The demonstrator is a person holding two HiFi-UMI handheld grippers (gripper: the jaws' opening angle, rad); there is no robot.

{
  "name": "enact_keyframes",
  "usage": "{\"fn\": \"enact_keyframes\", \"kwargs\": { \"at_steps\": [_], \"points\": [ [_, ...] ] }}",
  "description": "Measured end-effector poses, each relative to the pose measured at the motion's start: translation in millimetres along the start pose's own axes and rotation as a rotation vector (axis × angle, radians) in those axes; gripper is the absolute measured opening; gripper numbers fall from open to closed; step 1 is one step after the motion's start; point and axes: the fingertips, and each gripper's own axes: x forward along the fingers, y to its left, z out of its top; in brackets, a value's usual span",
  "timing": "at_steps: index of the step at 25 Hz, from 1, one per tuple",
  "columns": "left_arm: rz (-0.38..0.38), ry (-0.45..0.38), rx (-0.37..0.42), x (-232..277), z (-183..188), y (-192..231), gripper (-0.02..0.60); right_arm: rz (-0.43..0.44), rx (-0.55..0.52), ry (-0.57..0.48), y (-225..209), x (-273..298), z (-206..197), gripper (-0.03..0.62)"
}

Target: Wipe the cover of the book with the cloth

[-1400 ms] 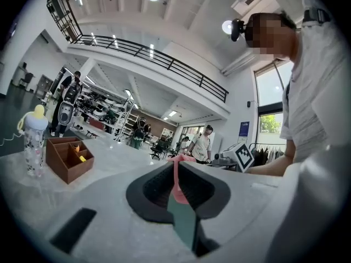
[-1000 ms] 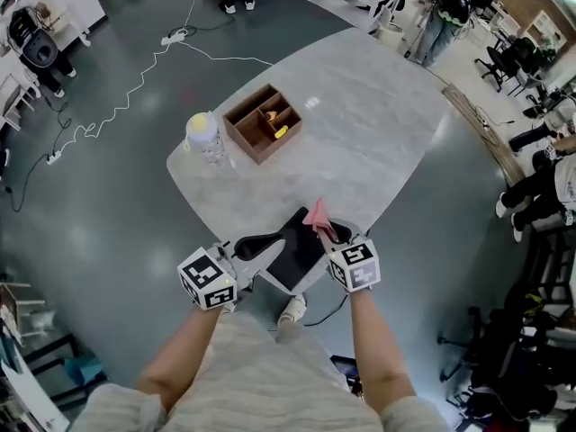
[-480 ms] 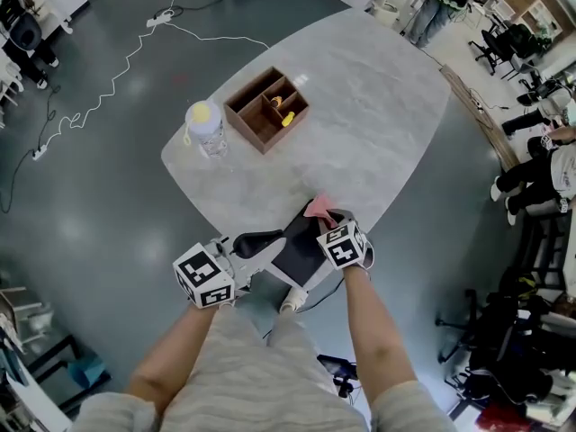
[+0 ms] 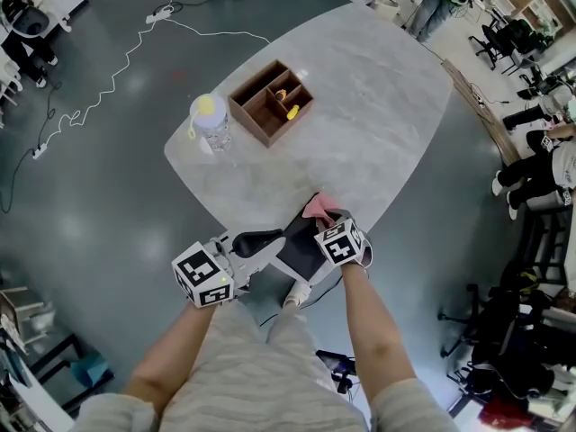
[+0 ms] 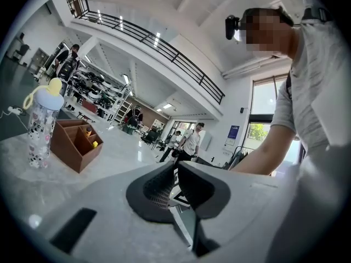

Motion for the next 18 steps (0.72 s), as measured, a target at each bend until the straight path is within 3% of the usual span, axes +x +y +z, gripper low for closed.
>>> {"fn": "enact_keyframes", "kwargs": {
  "at_steps": [18],
  "points": [
    [-0.057,0.003,0.008,0.1,8.5,-3.2,0.035,0.077,0.020,-0.020,73.1,-12.8,-7.5,0.046]
  ]
}}
